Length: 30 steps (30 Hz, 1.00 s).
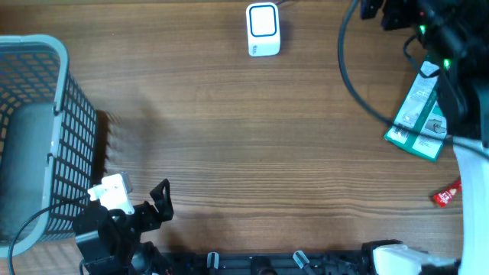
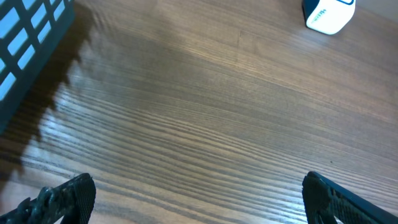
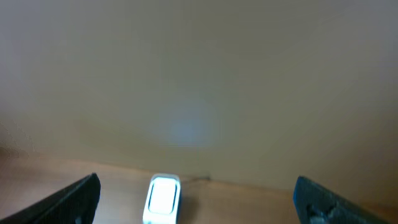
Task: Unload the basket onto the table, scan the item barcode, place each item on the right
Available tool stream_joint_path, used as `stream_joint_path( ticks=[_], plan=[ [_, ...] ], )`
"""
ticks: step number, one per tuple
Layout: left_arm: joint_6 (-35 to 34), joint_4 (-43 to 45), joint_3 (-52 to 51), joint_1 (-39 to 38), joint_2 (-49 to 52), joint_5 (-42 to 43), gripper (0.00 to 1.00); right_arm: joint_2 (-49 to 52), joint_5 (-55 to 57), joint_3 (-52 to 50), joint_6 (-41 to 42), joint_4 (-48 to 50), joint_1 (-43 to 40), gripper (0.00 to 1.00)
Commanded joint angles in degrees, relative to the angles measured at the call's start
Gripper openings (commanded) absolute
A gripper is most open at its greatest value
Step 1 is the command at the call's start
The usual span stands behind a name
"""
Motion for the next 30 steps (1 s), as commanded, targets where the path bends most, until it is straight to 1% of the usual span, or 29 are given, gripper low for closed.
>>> stream_joint_path(
  ticks=[1, 4, 6, 7, 9, 12, 15, 20, 22, 27, 30],
  plan=[
    [-0.59, 0.15, -0.04, 0.37, -0.31, -0.33, 1.0, -9.79, 0.44, -12.81, -2.03, 6.29, -0.09, 1.0],
    [-0.59, 0.15, -0.04, 0.37, -0.31, -0.33, 1.0, -20.72, 0.52, -29.79, -1.97, 17.55, -0.09, 1.0],
    [-0.59, 0.15, -0.04, 0.37, -0.31, -0.33, 1.0, -26.82, 0.5, -38.82, -1.97, 23.21, -0.09, 1.0],
    [-0.59, 0.15, -0.04, 0.37, -0.31, -0.33, 1.0, -32.46, 0.52, -46.36, -1.97, 26.69, -0.11, 1.0],
    [-0.59, 0.15, -0.04, 0.37, -0.31, -0.33, 1.0, -40.96, 1.68, -56.87, -1.99, 31.3, -0.44, 1.0],
    [-0.59, 0.15, -0.04, 0.37, -0.31, -0.33, 1.0, -52.28, 2.45, -69.26, -1.73, 35.85, -2.4, 1.0],
    [-0.59, 0.15, -0.04, 0.37, -0.31, -0.33, 1.0, -63.82, 2.45, -79.3, -1.51, 36.57, -4.46, 1.0],
    [-0.59, 0.15, -0.04, 0.37, -0.31, -0.33, 1.0, -73.9, 2.47, -86.55, -1.49, 36.54, -4.66, 1.0],
    [-0.59, 0.15, -0.04, 0.37, -0.31, -0.33, 1.0, -79.76, 2.56, -89.42, -0.42, 36.68, -4.7, 1.0],
    [-0.59, 0.15, -0.04, 0.37, -0.31, -0.33, 1.0, -79.54, 3.1, -89.68, -0.31, 37.29, -5.25, 1.0],
    [-0.59, 0.15, -0.04, 0.37, -0.31, -0.33, 1.0, -79.54, 4.44, -89.68, -0.37, 33.16, -6.03, 1.0]
  ],
)
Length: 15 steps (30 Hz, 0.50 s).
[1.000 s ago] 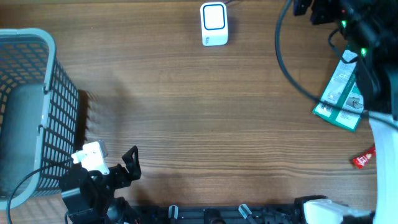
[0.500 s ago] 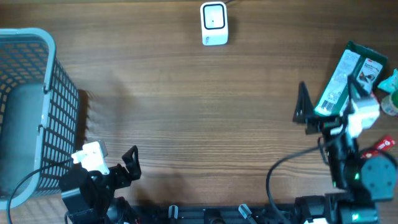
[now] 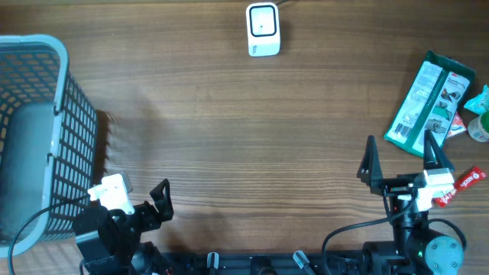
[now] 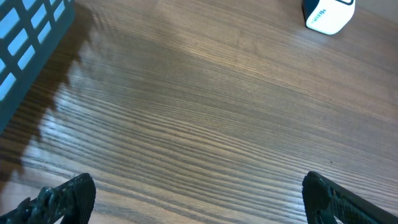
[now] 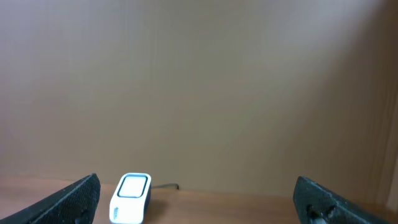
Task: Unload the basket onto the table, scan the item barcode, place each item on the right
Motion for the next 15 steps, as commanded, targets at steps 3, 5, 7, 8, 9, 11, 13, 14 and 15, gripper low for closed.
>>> stream_joint_path(
  ticks=[3, 5, 7, 8, 9, 11, 13, 14, 15],
  plan=[
    [-0.59, 0.17, -0.04, 0.37, -0.24, -0.33, 1.0, -0.87, 5.29, -1.95, 0.79, -6.4, -4.07, 1.0],
    [-0.59, 0.17, -0.04, 0.37, -0.24, -0.33, 1.0, -0.87, 5.9, -4.79, 0.98, -5.81, -5.57, 1.0],
    [-0.59, 0.17, -0.04, 0.37, -0.24, -0.33, 1.0, -0.87, 5.92, -10.88, 5.62, -2.69, -5.66, 1.0],
    [-0.59, 0.17, -0.04, 0.37, -0.24, -0.33, 1.0, -0.87, 5.88, -13.4, 7.15, -0.74, -5.66, 1.0],
    [-0.59, 0.17, -0.04, 0.37, -0.24, -0.33, 1.0, -0.9, 6.16, -15.76, 9.16, -0.24, -5.73, 1.0],
    [-0.59, 0.17, -0.04, 0.37, -0.24, -0.33, 1.0, -0.9, 6.1, -15.76, 7.78, -0.22, -5.73, 1.0],
    [-0.59, 0.17, -0.04, 0.37, -0.24, -0.33, 1.0, -0.9, 5.81, -15.76, 5.18, -0.24, -5.73, 1.0],
    [-0.59, 0.17, -0.04, 0.37, -0.24, -0.33, 1.0, -0.9, 5.62, -15.76, 4.31, -0.33, -5.73, 1.0],
    [-0.59, 0.17, -0.04, 0.37, -0.24, -0.33, 1.0, -0.9, 4.85, -15.76, 2.93, -0.42, -5.73, 1.0]
  ],
)
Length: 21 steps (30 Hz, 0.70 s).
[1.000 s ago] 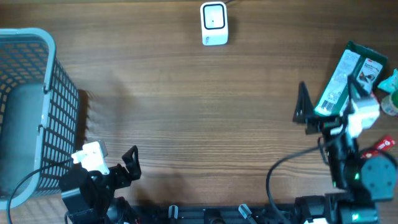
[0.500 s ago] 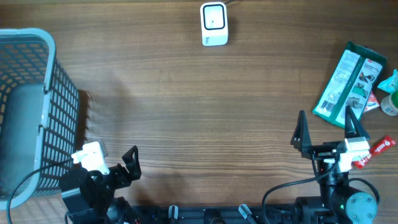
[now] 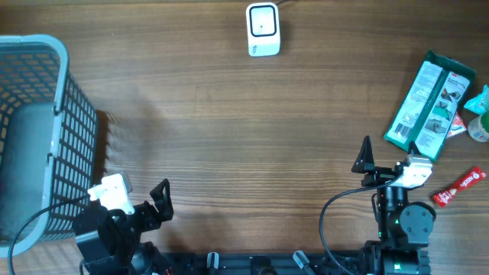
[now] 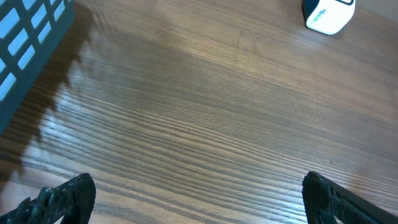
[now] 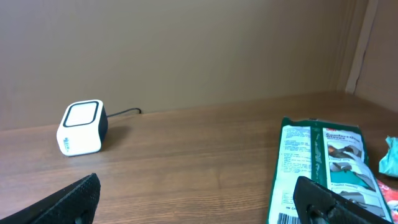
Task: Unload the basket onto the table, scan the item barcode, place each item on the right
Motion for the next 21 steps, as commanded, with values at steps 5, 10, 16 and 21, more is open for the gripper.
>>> stream_joint_path(
  ticks=[5, 10, 16, 21],
  plan=[
    [-0.59, 0.17, -0.04, 0.37, -0.26, -0.33, 1.0, 0.79, -0.74, -0.04, -3.37, 0.11, -0.35, 1.0],
    [-0.59, 0.17, -0.04, 0.37, -0.26, -0.33, 1.0, 0.79, -0.74, -0.04, -3.37, 0.11, -0.35, 1.0],
    [-0.59, 0.17, -0.04, 0.37, -0.26, -0.33, 1.0, 0.79, -0.74, -0.04, -3.37, 0.11, -0.35, 1.0],
    [-1.86, 13.33, -0.5, -1.77, -0.48, 4.24, 1.0, 0.79, -0.74, -0.04, -3.37, 0.11, -0.35, 1.0]
  ],
)
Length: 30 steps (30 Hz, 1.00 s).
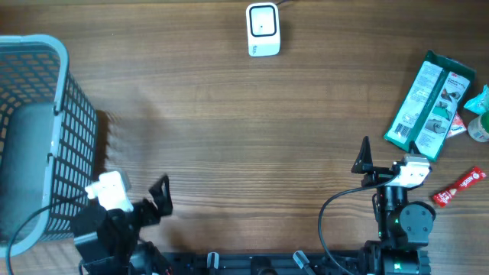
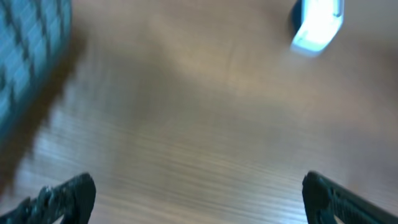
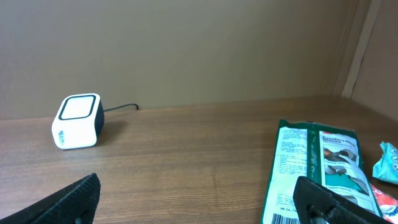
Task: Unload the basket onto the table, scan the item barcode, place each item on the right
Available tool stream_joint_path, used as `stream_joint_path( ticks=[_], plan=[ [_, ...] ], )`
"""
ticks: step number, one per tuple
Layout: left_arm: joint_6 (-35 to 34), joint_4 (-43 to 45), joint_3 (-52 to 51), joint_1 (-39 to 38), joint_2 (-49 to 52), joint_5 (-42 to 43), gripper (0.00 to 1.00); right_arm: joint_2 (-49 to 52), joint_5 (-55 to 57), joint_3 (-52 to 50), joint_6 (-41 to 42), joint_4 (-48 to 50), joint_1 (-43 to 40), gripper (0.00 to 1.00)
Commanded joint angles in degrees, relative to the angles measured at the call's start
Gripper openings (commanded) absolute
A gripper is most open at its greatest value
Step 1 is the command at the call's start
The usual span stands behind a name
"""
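The white barcode scanner [image 1: 263, 29] stands at the table's far edge, also seen as the white box [image 3: 78, 121] and as a blur [image 2: 317, 22]. A green and white packet [image 1: 429, 105] lies flat at the right, its barcode end [image 3: 292, 218] near my right gripper [image 3: 198, 183]. That gripper [image 1: 388, 156] is open and empty at the front right. My left gripper [image 1: 137, 197] is open and empty at the front left; its view [image 2: 198, 180] is blurred by motion.
A grey mesh basket [image 1: 65, 137] stands at the left edge, close to the left arm. A red sachet [image 1: 458, 187], a teal wrapper [image 1: 481, 98] and a green-capped item [image 1: 481, 126] lie at the right edge beside the packet.
The left wrist view has gone blurred and the left gripper has shifted slightly. The right gripper has hardly moved; its view has turned a little, with the scanner slightly further left.
First my right arm reached over the far right of the table above the green packet, open, facing the wall. Then it stood at the front right edge, open and empty, and tilted down to face the packet. The left arm stayed still until now.
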Motion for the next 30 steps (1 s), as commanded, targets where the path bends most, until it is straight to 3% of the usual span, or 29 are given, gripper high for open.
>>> stream_joint_path(
  ticks=[1, 4, 8, 15, 24, 30],
  plan=[
    [-0.85, 15.3, -1.7, -3.69, -0.52, 2.82, 1.0, 0.28, -0.66, -0.04, -0.74, 0.17, -0.35, 1.0],
    [4.44, 34.36, -9.99, -9.01, -0.85, -0.35, 1.0, 0.28, -0.66, -0.04, -0.74, 0.17, -0.35, 1.0],
    [7.56, 48.06, -22.18, -10.12, -3.85, -0.35, 1.0, 0.28, -0.66, -0.04, -0.74, 0.17, -0.35, 1.0],
    [7.52, 48.81, -27.89, -10.12, -6.99, -3.56, 1.0, 0.28, -0.66, -0.04, -0.74, 0.17, -0.35, 1.0],
    [5.77, 52.41, -28.46, -10.12, -9.18, -3.78, 1.0, 0.28, -0.66, -0.04, -0.74, 0.17, -0.35, 1.0],
    [4.07, 49.9, -28.46, -10.54, -9.14, -4.2, 1.0, 0.28, -0.68, -0.04, -0.74, 0.17, -0.35, 1.0]
  ],
)
